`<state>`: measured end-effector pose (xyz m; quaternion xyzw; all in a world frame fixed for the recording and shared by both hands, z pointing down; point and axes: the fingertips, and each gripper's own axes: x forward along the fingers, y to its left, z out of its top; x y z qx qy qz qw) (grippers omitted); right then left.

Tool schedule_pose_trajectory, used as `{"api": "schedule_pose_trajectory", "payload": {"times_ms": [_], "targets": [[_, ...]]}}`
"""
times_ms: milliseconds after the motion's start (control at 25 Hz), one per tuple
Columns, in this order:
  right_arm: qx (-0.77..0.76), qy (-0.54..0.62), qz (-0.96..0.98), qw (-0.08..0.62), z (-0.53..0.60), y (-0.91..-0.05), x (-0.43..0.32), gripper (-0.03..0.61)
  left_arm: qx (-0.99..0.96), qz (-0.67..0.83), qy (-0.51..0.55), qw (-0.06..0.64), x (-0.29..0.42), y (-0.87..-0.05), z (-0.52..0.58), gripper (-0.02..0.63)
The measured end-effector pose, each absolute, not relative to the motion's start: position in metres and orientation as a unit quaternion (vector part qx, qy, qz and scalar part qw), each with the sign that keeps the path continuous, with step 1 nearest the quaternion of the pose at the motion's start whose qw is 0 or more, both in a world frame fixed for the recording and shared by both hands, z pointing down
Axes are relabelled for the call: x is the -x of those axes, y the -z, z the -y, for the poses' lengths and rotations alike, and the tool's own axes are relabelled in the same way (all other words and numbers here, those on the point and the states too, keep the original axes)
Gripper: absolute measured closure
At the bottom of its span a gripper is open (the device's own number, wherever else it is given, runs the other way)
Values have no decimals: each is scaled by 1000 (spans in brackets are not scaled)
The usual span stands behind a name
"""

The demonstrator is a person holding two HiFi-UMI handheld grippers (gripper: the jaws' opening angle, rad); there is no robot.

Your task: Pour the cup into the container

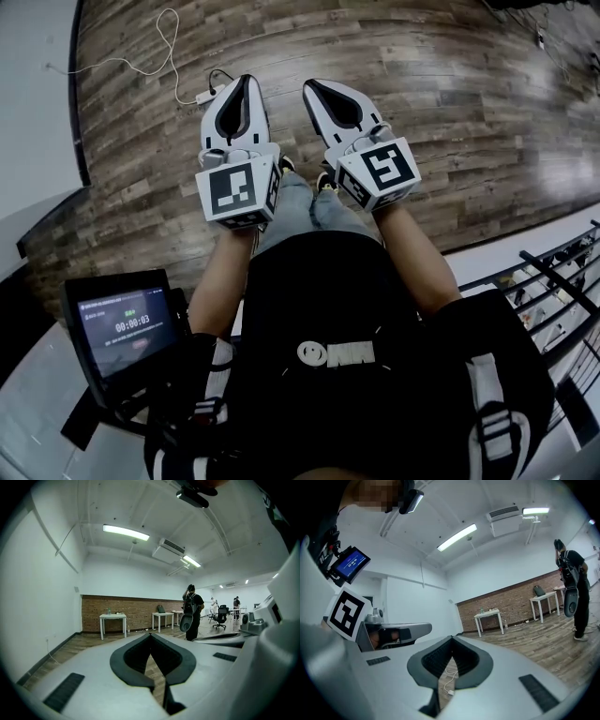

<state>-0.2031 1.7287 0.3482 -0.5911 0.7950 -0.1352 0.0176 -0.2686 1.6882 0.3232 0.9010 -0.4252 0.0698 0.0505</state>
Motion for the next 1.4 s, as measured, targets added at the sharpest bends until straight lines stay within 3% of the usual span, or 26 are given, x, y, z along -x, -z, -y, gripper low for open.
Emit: {"api": "schedule_pose_trajectory", "payload": {"times_ms": [320,760,1400], "targets": [[592,139,-794,-7,-1652,-353,235,581,-905,417,-56,63,298,-325,-1616,615],[593,110,-798,-7,-1638,-352,237,581,-896,436,-45,71,321,-339,-1602,615],[590,117,-798,28,-1565,-353,136,581,-893,442,-70,44,226,-323,-1529,615]]}}
